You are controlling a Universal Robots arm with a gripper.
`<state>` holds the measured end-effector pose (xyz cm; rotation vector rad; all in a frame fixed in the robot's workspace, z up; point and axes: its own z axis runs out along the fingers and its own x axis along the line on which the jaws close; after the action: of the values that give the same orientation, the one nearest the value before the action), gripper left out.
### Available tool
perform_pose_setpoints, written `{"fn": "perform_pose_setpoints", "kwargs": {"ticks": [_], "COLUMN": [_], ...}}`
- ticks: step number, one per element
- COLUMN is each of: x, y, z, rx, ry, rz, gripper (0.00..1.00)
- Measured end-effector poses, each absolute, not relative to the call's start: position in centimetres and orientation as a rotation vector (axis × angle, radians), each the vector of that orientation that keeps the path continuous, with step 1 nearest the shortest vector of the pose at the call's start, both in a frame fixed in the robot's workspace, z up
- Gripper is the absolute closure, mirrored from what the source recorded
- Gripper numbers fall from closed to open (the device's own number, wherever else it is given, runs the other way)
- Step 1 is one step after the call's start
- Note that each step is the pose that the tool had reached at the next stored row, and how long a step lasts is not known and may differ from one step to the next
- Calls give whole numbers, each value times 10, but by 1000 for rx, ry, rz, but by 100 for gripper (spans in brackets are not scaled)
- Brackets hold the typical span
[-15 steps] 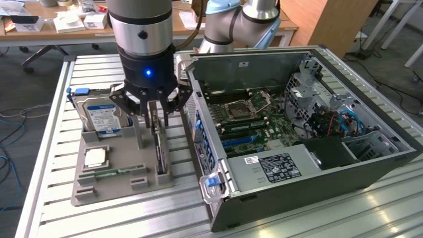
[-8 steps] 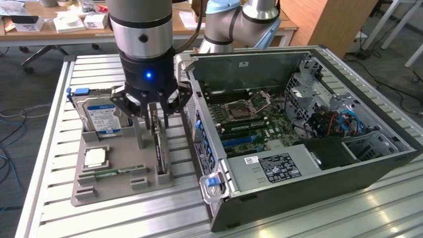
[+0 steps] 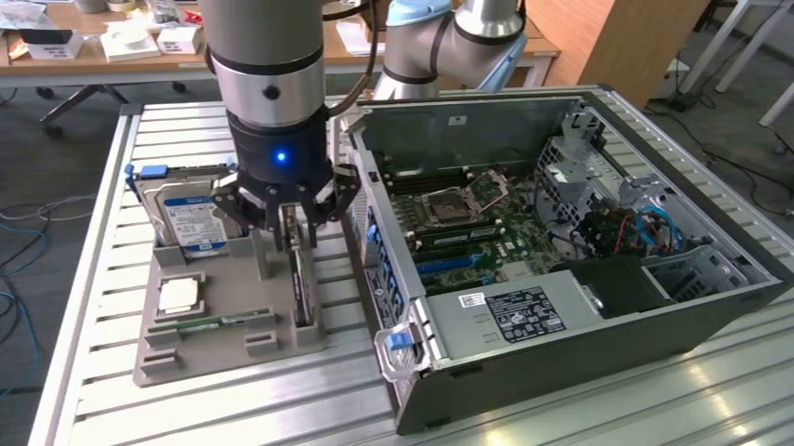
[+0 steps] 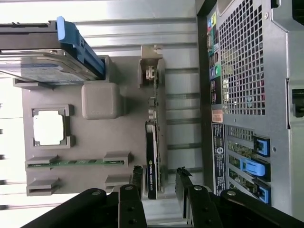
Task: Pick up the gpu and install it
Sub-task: 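Pick up the gpu and move the gpu toward the slot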
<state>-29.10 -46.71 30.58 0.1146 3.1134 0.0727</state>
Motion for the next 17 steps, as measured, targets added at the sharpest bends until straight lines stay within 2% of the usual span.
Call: {"fn": "perform_pose_setpoints", "kwargs": {"ticks": [17], "x": [-292], "y": [-467], "z": [290], "rx": [114], "ry": [3113], "rz": [72], "gripper": [59]}}
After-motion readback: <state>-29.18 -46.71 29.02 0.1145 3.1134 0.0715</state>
